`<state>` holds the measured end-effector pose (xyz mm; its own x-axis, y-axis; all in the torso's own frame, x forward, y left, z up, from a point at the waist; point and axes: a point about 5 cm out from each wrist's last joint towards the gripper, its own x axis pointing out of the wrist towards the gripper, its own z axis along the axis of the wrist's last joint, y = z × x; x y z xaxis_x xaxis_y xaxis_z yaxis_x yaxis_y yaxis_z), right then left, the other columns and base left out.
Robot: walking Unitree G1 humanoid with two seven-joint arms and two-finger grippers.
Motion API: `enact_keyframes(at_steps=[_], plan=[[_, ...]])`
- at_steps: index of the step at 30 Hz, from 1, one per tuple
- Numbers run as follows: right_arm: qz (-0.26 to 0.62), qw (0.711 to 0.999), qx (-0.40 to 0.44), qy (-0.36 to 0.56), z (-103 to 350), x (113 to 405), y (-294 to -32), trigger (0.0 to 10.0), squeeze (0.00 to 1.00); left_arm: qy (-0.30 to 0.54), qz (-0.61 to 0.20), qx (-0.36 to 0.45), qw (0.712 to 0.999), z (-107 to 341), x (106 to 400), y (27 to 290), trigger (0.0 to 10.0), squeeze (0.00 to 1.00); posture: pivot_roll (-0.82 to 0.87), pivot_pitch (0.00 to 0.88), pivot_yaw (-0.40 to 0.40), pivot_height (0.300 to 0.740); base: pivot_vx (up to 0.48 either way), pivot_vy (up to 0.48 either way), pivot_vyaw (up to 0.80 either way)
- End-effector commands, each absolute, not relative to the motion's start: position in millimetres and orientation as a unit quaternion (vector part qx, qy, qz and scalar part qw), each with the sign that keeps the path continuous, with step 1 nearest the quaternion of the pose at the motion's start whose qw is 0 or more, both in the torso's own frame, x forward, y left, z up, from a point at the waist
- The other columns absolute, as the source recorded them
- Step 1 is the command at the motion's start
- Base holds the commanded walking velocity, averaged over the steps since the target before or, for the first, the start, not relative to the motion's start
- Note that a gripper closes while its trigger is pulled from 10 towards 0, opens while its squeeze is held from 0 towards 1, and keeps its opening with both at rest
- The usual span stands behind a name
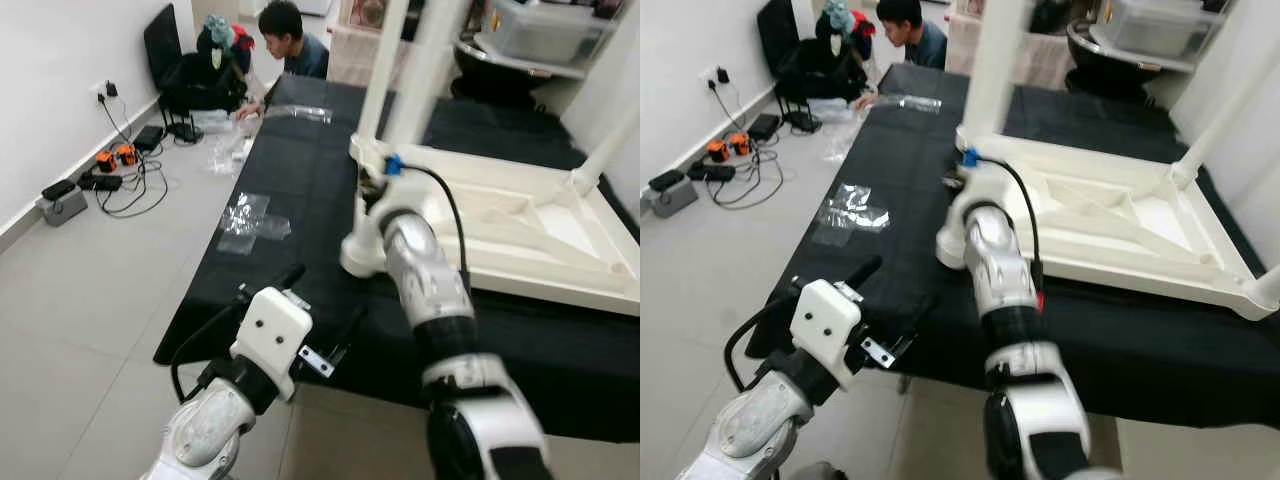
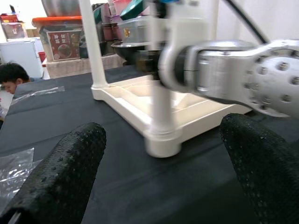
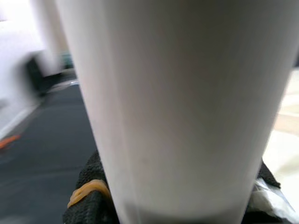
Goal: Building children table
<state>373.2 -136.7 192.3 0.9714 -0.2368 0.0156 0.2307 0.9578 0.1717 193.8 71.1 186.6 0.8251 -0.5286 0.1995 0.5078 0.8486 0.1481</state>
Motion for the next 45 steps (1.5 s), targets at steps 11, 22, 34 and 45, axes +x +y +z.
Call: enact_keyframes(at_steps=[11,22,34,45], plan=[[0.078,0.985,0.123,-0.091,217.7,373.8,-86.2,10.0,1.00,-0.113,-0.277,0.043,0.953,183.1,194.5,68.0,10.0,0.00,0.09,0.045,-0.117,0.740,0.000,0.000,0.00],[0.514,0.853,0.090,-0.015,206.9,338.7,-69.7,10.0,0.00,-0.113,-0.278,0.043,0.953,183.3,195.2,68.0,10.0,0.00,0.09,0.052,-0.119,0.740,0.000,0.000,0.00],[0.489,0.872,0.029,-0.014,196.6,361.7,-72.2,0.0,0.00,-0.115,-0.275,0.043,0.954,184.4,194.6,68.6,10.0,0.00,0.10,0.059,-0.124,0.740,0.000,0.000,0.00],[0.059,0.997,0.054,-0.006,198.8,390.7,-124.2,0.0,0.00,-0.115,-0.276,0.043,0.953,184.4,195.7,68.1,10.0,0.00,0.09,0.058,-0.124,0.740,0.000,0.000,0.00]])
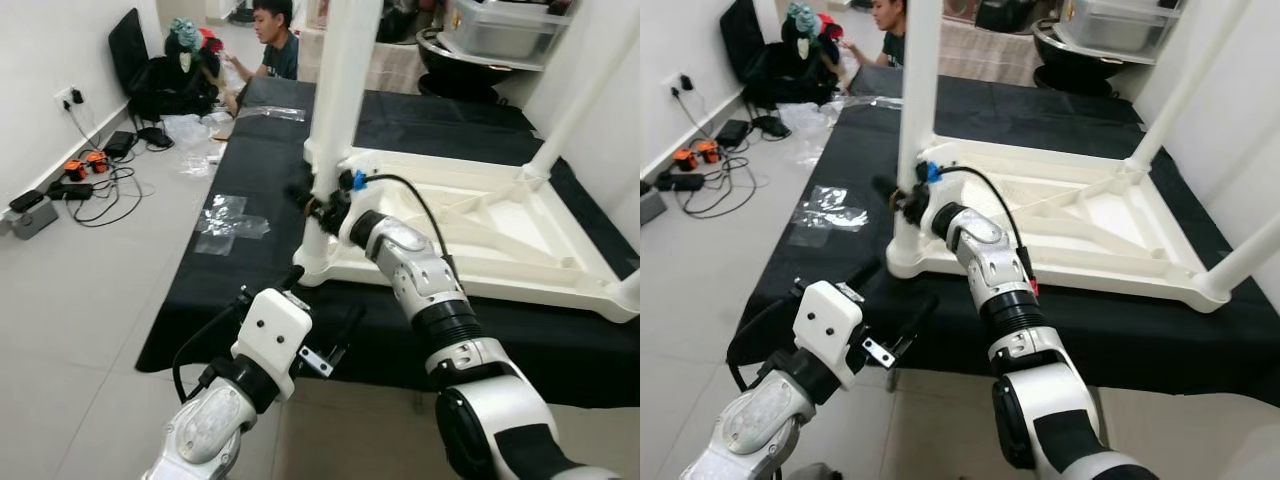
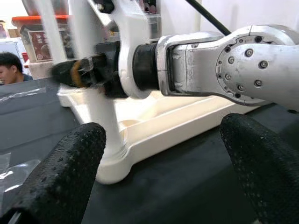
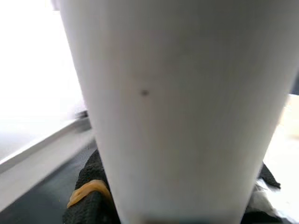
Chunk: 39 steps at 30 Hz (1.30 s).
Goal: Building children table
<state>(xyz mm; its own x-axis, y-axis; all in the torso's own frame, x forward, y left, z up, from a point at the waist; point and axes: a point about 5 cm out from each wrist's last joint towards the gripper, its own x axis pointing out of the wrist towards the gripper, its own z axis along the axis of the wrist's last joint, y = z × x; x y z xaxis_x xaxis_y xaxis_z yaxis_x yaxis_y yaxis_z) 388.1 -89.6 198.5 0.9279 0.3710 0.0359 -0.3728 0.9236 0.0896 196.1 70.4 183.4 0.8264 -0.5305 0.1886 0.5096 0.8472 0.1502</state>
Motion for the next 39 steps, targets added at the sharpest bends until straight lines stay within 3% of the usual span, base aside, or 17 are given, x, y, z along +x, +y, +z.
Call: enact_keyframes(at_steps=[1,3,6,9,10,11,12,14,15,21,22,23,24,25,26,29,39], plan=[[-0.011,0.998,0.056,-0.006,197.1,386.7,-135.2,0.0,0.00,-0.115,-0.276,0.043,0.953,184.4,195.8,67.8,10.0,0.00,0.09,0.057,-0.123,0.740,0.000,0.000,0.00],[-0.011,0.998,0.056,-0.006,197.1,386.7,-135.2,0.0,0.00,-0.115,-0.276,0.043,0.953,184.4,195.8,67.8,10.0,0.00,0.09,0.057,-0.123,0.740,0.000,0.000,0.00],[-0.130,0.989,0.070,-0.015,191.7,378.6,-148.9,0.0,0.00,-0.115,-0.276,0.043,0.953,184.5,195.9,67.6,10.0,0.00,0.09,0.058,-0.124,0.740,0.000,0.000,0.00],[-0.159,0.983,0.088,-0.020,190.4,373.4,-146.1,0.0,0.00,-0.115,-0.276,0.044,0.953,184.5,196.0,67.5,10.0,0.00,0.09,0.059,-0.123,0.740,0.000,0.000,0.00],[-0.155,0.982,0.103,-0.021,190.0,371.4,-135.5,1.9,0.00,-0.114,-0.275,0.043,0.954,184.2,196.0,67.7,10.0,0.00,0.09,0.058,-0.121,0.740,0.000,0.000,0.00],[-0.155,0.982,0.103,-0.021,190.0,371.4,-135.5,1.9,0.00,-0.114,-0.275,0.043,0.954,184.2,196.0,67.7,10.0,0.00,0.09,0.058,-0.121,0.740,0.000,0.000,0.00],[-0.133,0.985,0.107,-0.024,192.3,371.3,-124.5,10.0,0.00,-0.114,-0.275,0.043,0.954,184.0,195.9,67.8,10.0,0.00,0.09,0.058,-0.121,0.740,0.000,0.000,0.00],[-0.102,0.988,0.111,-0.025,194.4,372.9,-113.8,10.0,0.00,-0.113,-0.275,0.043,0.954,183.8,195.9,68.0,10.0,0.00,0.09,0.058,-0.122,0.740,0.000,0.000,0.00],[-0.067,0.990,0.118,-0.035,197.9,374.3,-106.9,10.0,1.00,-0.113,-0.276,0.043,0.954,183.6,195.9,68.0,10.0,0.00,0.09,0.059,-0.120,0.740,0.000,0.000,0.00],[-0.032,0.990,0.123,-0.056,207.5,378.0,-105.5,10.0,1.00,-0.114,-0.276,0.043,0.954,183.8,196.0,68.2,10.0,0.00,0.09,0.059,-0.125,0.740,0.000,0.000,0.00],[0.028,0.990,0.130,-0.055,212.4,382.2,-98.7,10.0,0.00,-0.114,-0.275,0.043,0.954,183.8,196.0,68.8,10.0,0.00,0.09,0.059,-0.123,0.740,0.000,0.000,0.00],[0.101,0.982,0.153,-0.043,214.8,384.5,-89.9,10.0,0.00,-0.114,-0.274,0.044,0.954,183.7,196.0,69.3,10.0,0.00,0.09,0.059,-0.123,0.740,0.000,0.000,0.00],[0.101,0.982,0.153,-0.043,214.8,384.5,-89.9,10.0,0.00,-0.114,-0.274,0.044,0.954,183.7,196.0,69.3,10.0,0.00,0.09,0.059,-0.123,0.740,0.000,0.000,0.00],[0.206,0.964,0.164,-0.023,214.9,383.4,-80.9,10.0,0.00,-0.113,-0.274,0.044,0.954,183.7,196.0,69.6,10.0,0.00,0.09,0.055,-0.119,0.740,0.000,0.000,0.00],[0.206,0.964,0.164,-0.023,214.9,383.4,-80.9,10.0,0.00,-0.113,-0.274,0.044,0.954,183.7,196.0,69.6,10.0,0.00,0.09,0.055,-0.119,0.740,0.000,0.000,0.00],[0.450,0.882,0.138,-0.015,212.8,362.1,-79.7,10.0,0.00,-0.114,-0.277,0.042,0.953,183.9,195.3,68.3,10.0,0.00,0.09,0.049,-0.120,0.740,0.000,0.000,0.00],[0.450,0.882,0.138,-0.015,212.8,362.1,-79.7,10.0,0.00,-0.114,-0.277,0.042,0.953,183.9,195.3,68.3,10.0,0.00,0.09,0.049,-0.120,0.740,0.000,0.000,0.00]])
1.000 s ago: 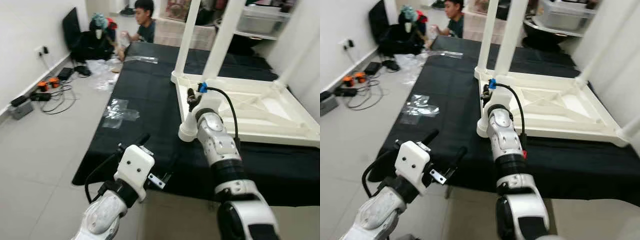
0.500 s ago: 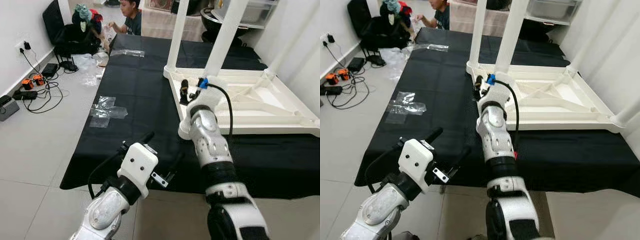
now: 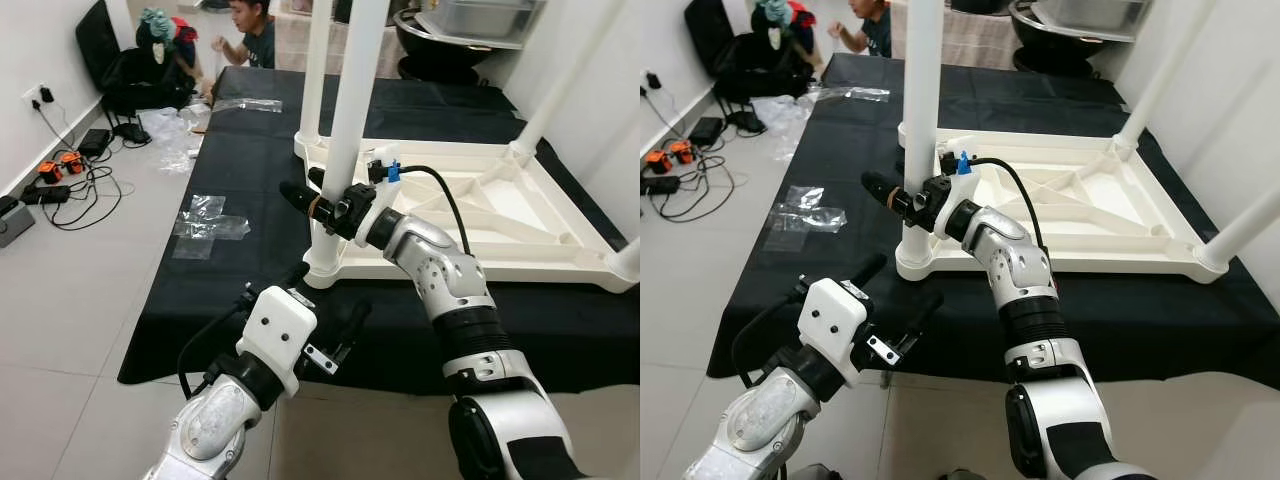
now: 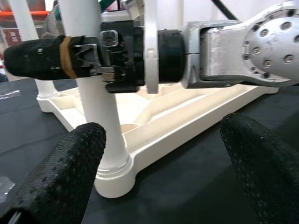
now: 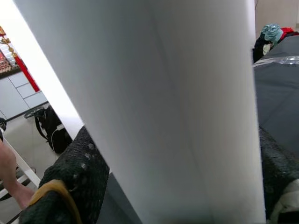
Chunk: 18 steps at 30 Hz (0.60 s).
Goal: Building children table
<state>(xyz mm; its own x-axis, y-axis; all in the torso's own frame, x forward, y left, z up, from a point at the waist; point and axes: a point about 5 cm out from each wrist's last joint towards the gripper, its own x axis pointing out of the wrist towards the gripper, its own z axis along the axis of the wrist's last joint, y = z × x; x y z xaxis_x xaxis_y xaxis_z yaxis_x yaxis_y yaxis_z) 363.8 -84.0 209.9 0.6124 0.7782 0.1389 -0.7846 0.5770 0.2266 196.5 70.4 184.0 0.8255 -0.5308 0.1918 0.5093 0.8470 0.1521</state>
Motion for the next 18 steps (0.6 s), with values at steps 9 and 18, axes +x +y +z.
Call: enact_keyframes(at_steps=[9,18], plan=[[0.551,0.833,0.046,0.009,185.0,353.8,-69.5,0.0,0.00,-0.113,-0.276,0.043,0.954,182.7,193.5,67.9,10.0,0.00,0.10,0.033,-0.129,0.740,0.000,0.000,0.00],[0.192,0.981,0.040,-0.004,194.1,393.8,-107.2,0.0,0.00,-0.114,-0.276,0.044,0.954,182.2,194.3,68.1,10.0,0.00,0.09,0.037,-0.124,0.740,0.000,0.000,0.00]])
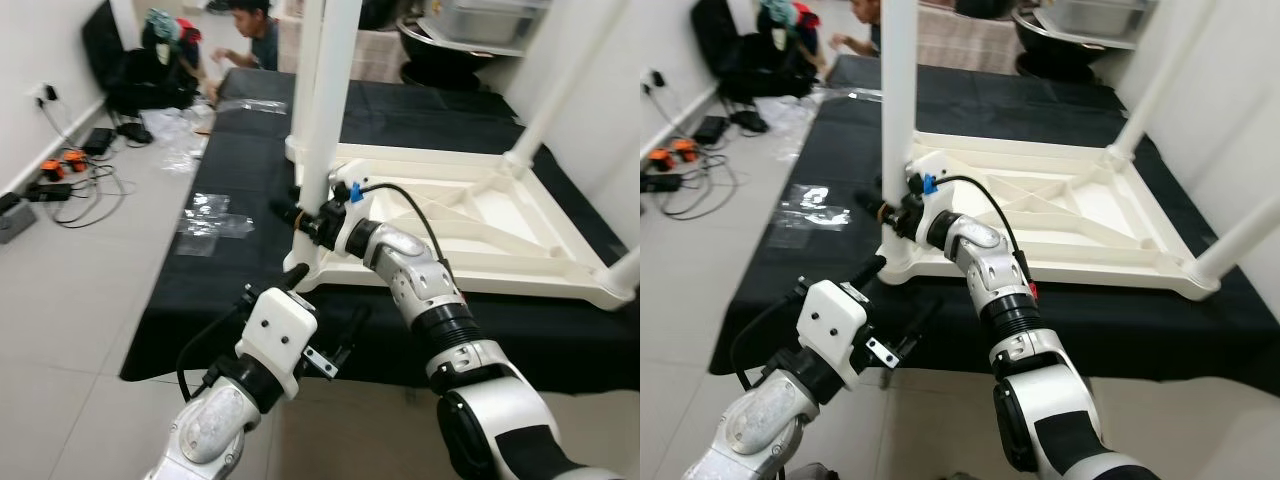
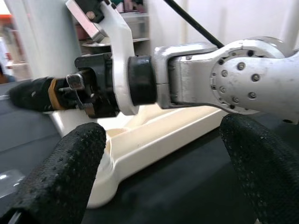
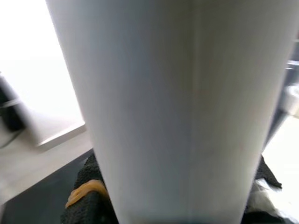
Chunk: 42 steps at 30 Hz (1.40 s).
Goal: Building children table
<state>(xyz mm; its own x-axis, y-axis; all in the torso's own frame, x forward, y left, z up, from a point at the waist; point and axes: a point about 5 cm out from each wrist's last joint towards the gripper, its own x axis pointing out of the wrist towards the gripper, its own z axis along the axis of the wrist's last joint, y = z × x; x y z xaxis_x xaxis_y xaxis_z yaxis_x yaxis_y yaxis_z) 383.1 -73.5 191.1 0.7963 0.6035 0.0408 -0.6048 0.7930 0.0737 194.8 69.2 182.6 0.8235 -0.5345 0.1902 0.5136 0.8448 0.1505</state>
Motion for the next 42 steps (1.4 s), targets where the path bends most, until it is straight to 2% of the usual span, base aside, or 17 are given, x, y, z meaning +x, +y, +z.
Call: enact_keyframes(at_steps=[1,2,4,5,15,16,22,23,26,29,30,31,32,34,35,40,42], plan=[[0.093,0.994,0.050,0.003,193.3,396.3,-126.1,0.0,0.00,-0.114,-0.276,0.043,0.953,182.1,194.8,67.9,10.0,0.00,0.09,0.039,-0.118,0.740,0.000,0.000,0.00],[0.029,0.998,0.057,0.009,192.0,396.4,-138.7,0.0,0.00,-0.114,-0.277,0.043,0.953,182.0,195.0,67.8,10.0,0.00,0.09,0.038,-0.117,0.740,0.000,0.000,0.00],[0.007,0.998,0.061,0.011,190.9,395.8,-144.9,0.0,0.00,-0.113,-0.277,0.043,0.953,181.8,195.1,67.7,10.0,0.00,0.09,0.038,-0.117,0.740,0.000,0.000,0.00],[-0.126,0.989,0.072,0.001,187.5,379.4,-159.7,0.0,0.00,-0.115,-0.278,0.044,0.953,182.4,195.9,67.6,10.0,0.00,0.09,0.038,-0.120,0.740,0.000,0.000,0.00],[-0.193,0.976,0.105,0.005,181.5,361.0,-148.3,0.0,0.00,-0.116,-0.278,0.045,0.952,182.8,196.6,67.7,10.0,0.00,0.09,0.040,-0.118,0.740,0.000,0.000,0.00],[-0.133,0.983,0.122,-0.010,186.7,367.9,-125.1,10.0,1.00,-0.115,-0.278,0.044,0.952,182.6,196.9,67.6,10.0,0.00,0.09,0.040,-0.119,0.740,0.000,0.000,0.00],[-0.064,0.988,0.128,-0.054,201.5,372.4,-109.7,10.0,1.00,-0.116,-0.278,0.045,0.953,182.4,197.2,67.9,10.0,0.00,0.09,0.041,-0.120,0.740,0.000,0.000,0.00],[-0.034,0.989,0.136,-0.057,206.7,374.5,-108.4,10.0,0.00,-0.116,-0.278,0.046,0.953,182.6,197.4,68.2,10.0,0.00,0.09,0.041,-0.120,0.740,0.000,0.000,0.00],[0.000,0.989,0.133,-0.068,215.0,378.1,-111.5,10.0,0.00,-0.116,-0.277,0.046,0.953,182.9,197.6,68.5,10.0,0.00,0.09,0.041,-0.120,0.740,0.000,0.000,0.00],[0.083,0.979,0.174,-0.064,218.8,383.1,-112.6,10.0,0.00,-0.117,-0.277,0.046,0.953,182.9,197.7,68.4,10.0,0.00,0.09,0.041,-0.120,0.740,0.000,0.000,0.00],[0.157,0.972,0.164,-0.066,219.8,383.1,-110.8,10.0,0.00,-0.117,-0.277,0.045,0.953,182.9,198.0,68.3,10.0,0.00,0.09,0.043,-0.119,0.740,0.000,0.000,0.00],[0.248,0.954,0.159,-0.059,217.8,378.8,-106.5,10.0,0.00,-0.117,-0.277,0.045,0.953,183.1,198.2,68.1,10.0,0.00,0.09,0.042,-0.117,0.740,0.000,0.000,0.00],[0.248,0.954,0.159,-0.059,217.8,378.8,-106.5,10.0,0.00,-0.117,-0.277,0.045,0.953,183.1,198.2,68.1,10.0,0.00,0.09,0.042,-0.117,0.740,0.000,0.000,0.00],[0.377,0.916,0.132,-0.040,209.7,367.7,-102.3,10.0,0.00,-0.118,-0.278,0.044,0.952,183.4,198.3,67.6,10.0,0.00,0.09,0.043,-0.119,0.740,0.000,0.000,0.00],[0.377,0.916,0.132,-0.040,209.7,367.7,-102.3,10.0,0.00,-0.118,-0.278,0.044,0.952,183.4,198.3,67.6,10.0,0.00,0.09,0.043,-0.119,0.740,0.000,0.000,0.00],[0.526,0.848,0.069,0.016,184.2,346.4,-91.6,10.0,0.00,-0.118,-0.279,0.045,0.952,183.2,197.4,67.5,10.0,0.00,0.10,0.045,-0.122,0.740,0.000,0.000,0.00],[0.539,0.840,0.058,0.022,180.3,344.1,-88.8,10.0,0.00,-0.117,-0.279,0.045,0.952,183.0,197.1,67.6,10.0,0.00,0.10,0.045,-0.122,0.740,0.000,0.000,0.00]])
